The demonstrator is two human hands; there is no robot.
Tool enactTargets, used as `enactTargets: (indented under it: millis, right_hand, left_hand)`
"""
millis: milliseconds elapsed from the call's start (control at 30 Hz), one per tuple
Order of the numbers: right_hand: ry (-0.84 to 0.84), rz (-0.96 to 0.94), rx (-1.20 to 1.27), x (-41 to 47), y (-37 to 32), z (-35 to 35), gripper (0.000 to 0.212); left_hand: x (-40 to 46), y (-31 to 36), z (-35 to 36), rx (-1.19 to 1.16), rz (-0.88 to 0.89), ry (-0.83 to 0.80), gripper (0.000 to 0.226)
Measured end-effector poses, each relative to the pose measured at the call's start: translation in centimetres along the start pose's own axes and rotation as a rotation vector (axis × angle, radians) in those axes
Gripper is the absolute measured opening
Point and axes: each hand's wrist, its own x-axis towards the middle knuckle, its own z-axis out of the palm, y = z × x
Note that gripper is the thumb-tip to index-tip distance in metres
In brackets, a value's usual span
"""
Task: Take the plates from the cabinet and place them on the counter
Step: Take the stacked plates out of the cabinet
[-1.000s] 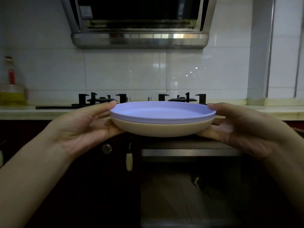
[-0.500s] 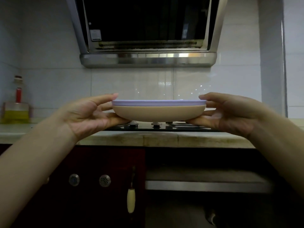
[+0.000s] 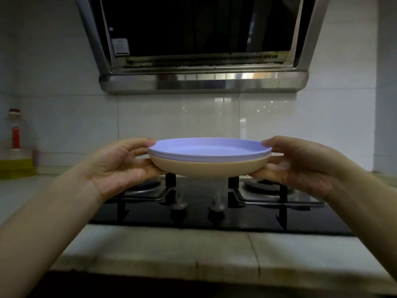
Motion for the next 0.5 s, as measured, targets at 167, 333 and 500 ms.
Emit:
enactTargets:
  millis: [167, 333, 500]
  right_hand:
    - [0.029, 0.086, 0.004, 3.3, -5.0, 2.0, 0.032]
    - [0.054, 0.122, -0.015, 5.2, -11.1, 4.3, 0.035]
    - [0.054, 0.146, -0.015, 6.1, -18.1, 7.3, 0.030]
  left_hand:
    - [3.2, 5.1, 1.9, -0.031, -0.083, 0.047, 0.034]
    - [5.4, 10.9, 4.3, -0.088, -0.134, 0.061, 0.036]
    - [6.5, 17.9, 7.4, -0.130, -0.162, 0.061, 0.041]
